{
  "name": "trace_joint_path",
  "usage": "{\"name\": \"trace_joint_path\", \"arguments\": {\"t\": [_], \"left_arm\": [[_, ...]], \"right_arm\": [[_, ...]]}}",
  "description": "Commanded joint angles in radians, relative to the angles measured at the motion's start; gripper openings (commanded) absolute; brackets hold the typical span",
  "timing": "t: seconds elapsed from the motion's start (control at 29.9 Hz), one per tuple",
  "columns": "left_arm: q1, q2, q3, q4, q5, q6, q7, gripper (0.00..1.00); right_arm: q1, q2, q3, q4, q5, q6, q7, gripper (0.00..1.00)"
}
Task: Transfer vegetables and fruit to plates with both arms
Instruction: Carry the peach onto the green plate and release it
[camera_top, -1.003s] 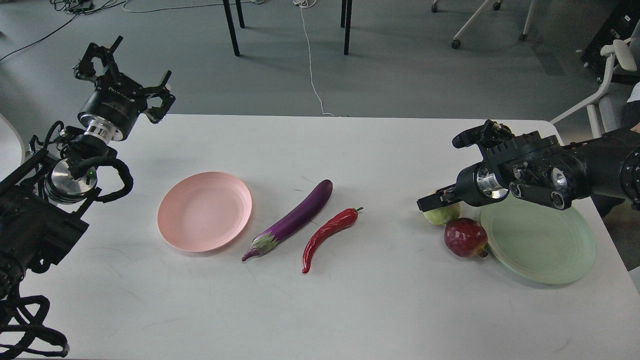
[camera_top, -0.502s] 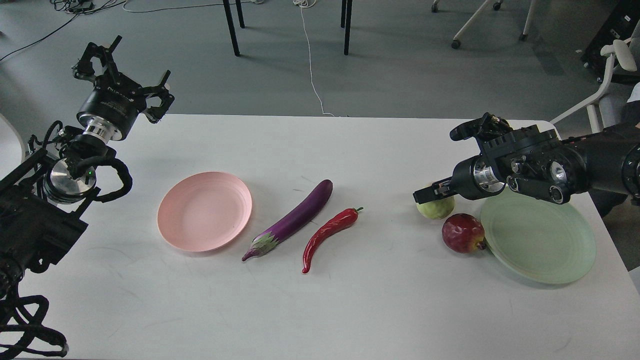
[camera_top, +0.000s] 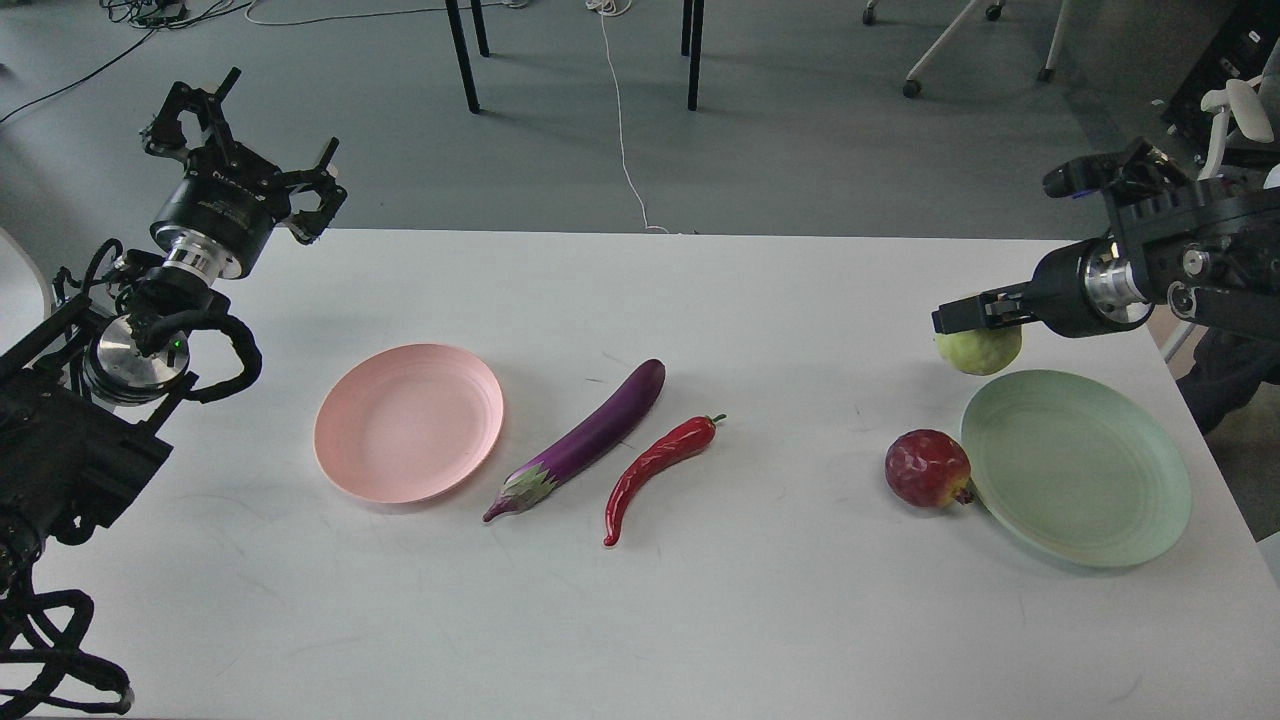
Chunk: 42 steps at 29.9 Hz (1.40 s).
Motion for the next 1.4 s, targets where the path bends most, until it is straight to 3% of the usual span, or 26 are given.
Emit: {"name": "trace_joint_path", "arguments": {"t": [0.0, 0.3, 0.53, 0.8, 0.94, 1.37], "left_arm": [[-0.002, -0.002, -0.001, 0.000, 0.000, 0.000, 0.001, 0.99], [-0.002, -0.014, 0.001, 0.000, 0.000, 0.000, 0.003, 0.99], [-0.002, -0.016, 0.001, 0.000, 0.011, 0.000, 0.003, 0.99], [-0.011, -0.022, 0.001, -0.004, 0.025, 0.000, 0.018, 0.98], [-0.011, -0.012, 0.001, -0.020, 0.025, 0.000, 0.081, 0.98], [-0.017, -0.002, 0.001, -0.020, 0.083, 0.000, 0.083, 0.99]], "right_arm": [[-0.030, -0.124, 0.002, 0.073, -0.004, -0.030, 0.001, 0.67], [-0.151, -0.148, 0.004, 0.095, -0.004, -0.138, 0.000, 0.68], [-0.189, -0.143, 0.007, 0.093, -0.004, -0.150, 0.000, 0.72], [-0.194, -0.151, 0.036, 0.096, -0.002, -0.150, 0.001, 0.94], [-0.191, -0.155, 0.035, 0.096, -0.002, -0.147, 0.003, 0.95], [-0.148, -0.166, 0.168, 0.060, 0.001, -0.138, 0.004, 0.97]]}}
